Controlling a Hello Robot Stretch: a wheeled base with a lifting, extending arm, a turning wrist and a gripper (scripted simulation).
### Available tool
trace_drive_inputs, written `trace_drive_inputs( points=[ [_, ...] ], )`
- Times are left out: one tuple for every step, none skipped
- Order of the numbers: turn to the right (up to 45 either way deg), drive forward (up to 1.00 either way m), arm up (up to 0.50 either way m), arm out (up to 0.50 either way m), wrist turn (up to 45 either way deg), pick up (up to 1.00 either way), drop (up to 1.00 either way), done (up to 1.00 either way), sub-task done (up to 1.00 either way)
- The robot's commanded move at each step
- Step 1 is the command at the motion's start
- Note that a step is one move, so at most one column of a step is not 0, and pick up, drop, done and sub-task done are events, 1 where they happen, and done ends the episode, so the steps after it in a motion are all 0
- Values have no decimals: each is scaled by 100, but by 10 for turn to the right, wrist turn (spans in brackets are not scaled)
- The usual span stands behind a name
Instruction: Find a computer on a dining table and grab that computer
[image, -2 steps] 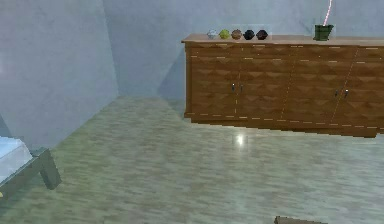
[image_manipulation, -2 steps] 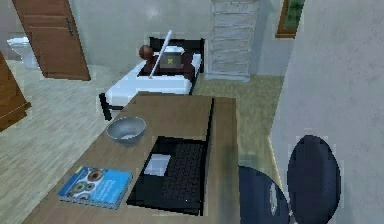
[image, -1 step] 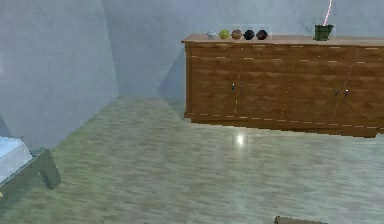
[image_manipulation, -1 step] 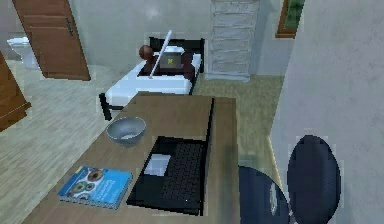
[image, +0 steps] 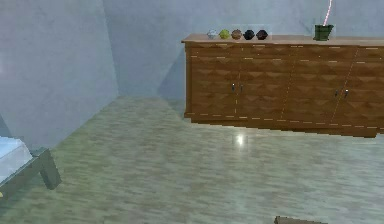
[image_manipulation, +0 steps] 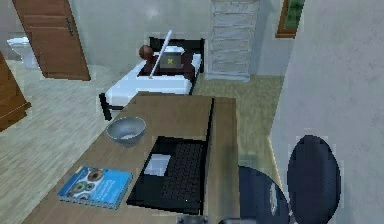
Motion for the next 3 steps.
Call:
trace_drive_inputs(
  points=[
    [0, 0, 0, 14, 0, 0, 0, 0, 0],
    [0, 0, 0, 0, 450, 0, 0, 0, 0],
    [0, 0, 0, 0, 450, 0, 0, 0, 0]
  ],
)
